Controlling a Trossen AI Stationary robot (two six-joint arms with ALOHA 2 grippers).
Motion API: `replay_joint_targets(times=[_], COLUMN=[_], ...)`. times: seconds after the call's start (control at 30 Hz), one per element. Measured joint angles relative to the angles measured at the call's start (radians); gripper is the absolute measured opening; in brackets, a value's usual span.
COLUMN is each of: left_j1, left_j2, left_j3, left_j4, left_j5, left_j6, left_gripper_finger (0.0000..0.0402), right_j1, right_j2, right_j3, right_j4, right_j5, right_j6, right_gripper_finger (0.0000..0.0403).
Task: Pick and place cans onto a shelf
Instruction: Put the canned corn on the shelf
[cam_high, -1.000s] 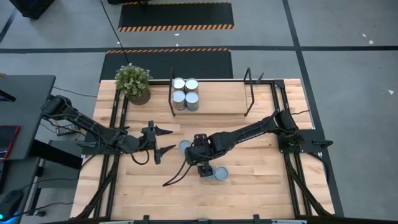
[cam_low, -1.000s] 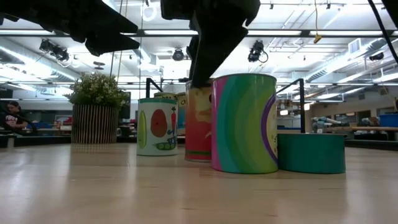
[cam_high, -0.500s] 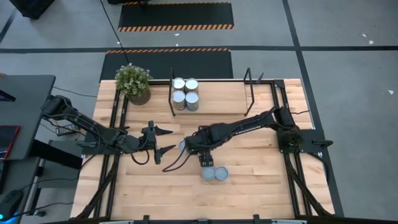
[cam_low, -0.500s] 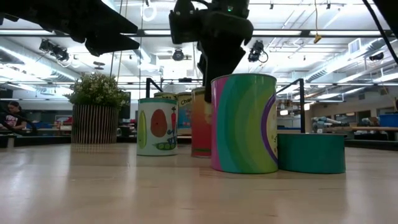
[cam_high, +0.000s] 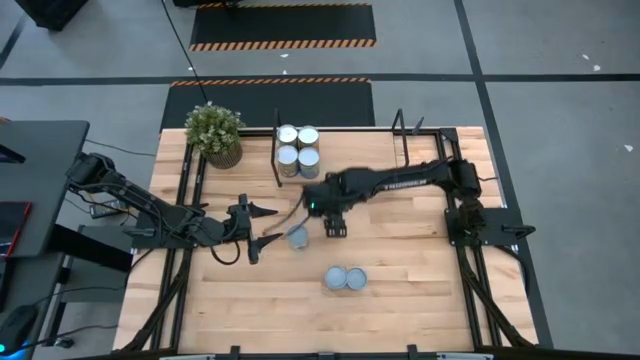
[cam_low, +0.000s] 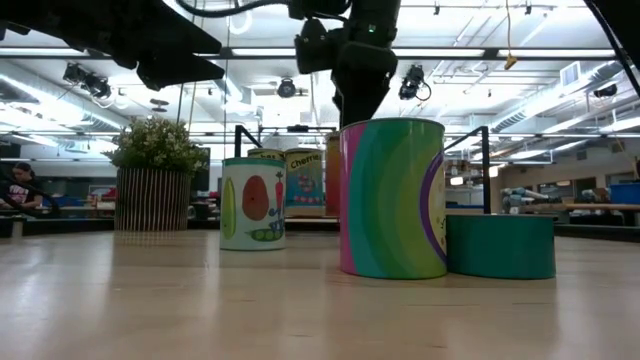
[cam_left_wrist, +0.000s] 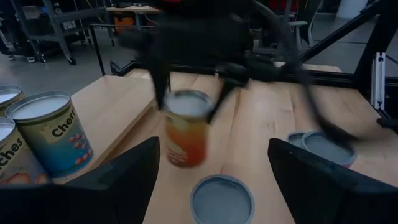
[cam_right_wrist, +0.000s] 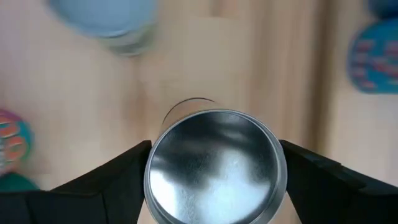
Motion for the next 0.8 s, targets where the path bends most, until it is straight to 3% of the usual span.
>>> replay_joint_targets(times=[0.23, 0.47, 0.8], left_j1=[0.0, 0.0, 0.0], left_j2=[0.0, 0.0, 0.0], left_j3=[0.0, 0.0, 0.0], left_j4=[0.0, 0.012, 0.018], left_j5=[0.0, 0.0, 0.0], left_j6=[0.0, 0.005, 0.009], left_gripper_finger=[0.0304, 0.0304, 0.0304], right_j1=[-0.131, -0.291, -0.449], right_j2=[-0.077, -0.066, -0.065], right_j3=[0.001, 0.07, 0.123], right_j4=[-0.01, -0.052, 0.045], right_j5=[0.053, 0.053, -0.022], right_j6=[-0.067, -0.16, -0.266], right_gripper_finger=[0.033, 0.0329, 0.0329])
